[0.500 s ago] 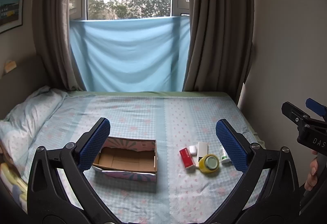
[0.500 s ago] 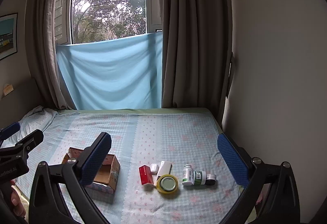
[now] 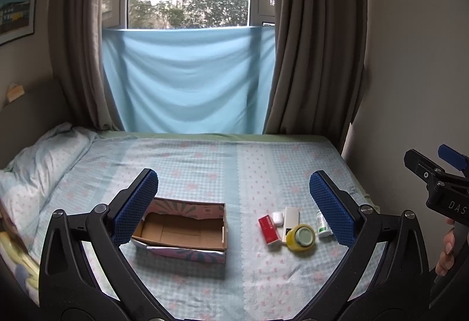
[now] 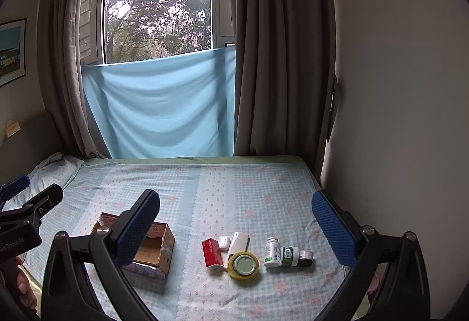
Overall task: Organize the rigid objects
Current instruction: 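Move both tools toward the objects beside the cardboard box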
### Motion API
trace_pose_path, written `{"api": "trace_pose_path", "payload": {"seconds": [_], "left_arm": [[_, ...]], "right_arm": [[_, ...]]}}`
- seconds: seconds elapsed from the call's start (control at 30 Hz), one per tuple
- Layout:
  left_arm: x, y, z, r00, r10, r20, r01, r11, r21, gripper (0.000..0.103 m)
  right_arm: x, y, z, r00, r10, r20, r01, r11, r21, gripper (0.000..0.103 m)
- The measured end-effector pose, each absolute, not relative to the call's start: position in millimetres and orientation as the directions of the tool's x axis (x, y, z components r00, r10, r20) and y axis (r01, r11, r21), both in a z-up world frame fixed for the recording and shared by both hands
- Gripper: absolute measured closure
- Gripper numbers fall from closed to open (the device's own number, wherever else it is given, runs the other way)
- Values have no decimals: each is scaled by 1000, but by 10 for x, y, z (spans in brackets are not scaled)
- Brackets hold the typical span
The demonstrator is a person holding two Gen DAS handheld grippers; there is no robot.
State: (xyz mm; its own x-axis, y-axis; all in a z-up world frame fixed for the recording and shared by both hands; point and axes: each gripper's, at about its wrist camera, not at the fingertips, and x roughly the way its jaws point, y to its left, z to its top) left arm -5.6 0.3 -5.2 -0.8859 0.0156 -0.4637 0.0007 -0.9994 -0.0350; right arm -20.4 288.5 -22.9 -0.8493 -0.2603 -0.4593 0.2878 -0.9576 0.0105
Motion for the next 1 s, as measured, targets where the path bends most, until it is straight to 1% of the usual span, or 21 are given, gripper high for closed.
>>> {"api": "trace_pose_path", "payload": {"seconds": [0.63, 1.0], "left_arm": [[-90, -23, -70, -886, 1, -464, 14, -1000, -28, 0], [-188, -60, -131, -876, 0, -483, 13, -1000, -23, 0]], "right_arm": [[-209, 2850, -223, -848, -260, -462, 287, -958, 11, 0], [-248, 2835, -244, -848, -257, -463, 282, -959, 17, 0]]}}
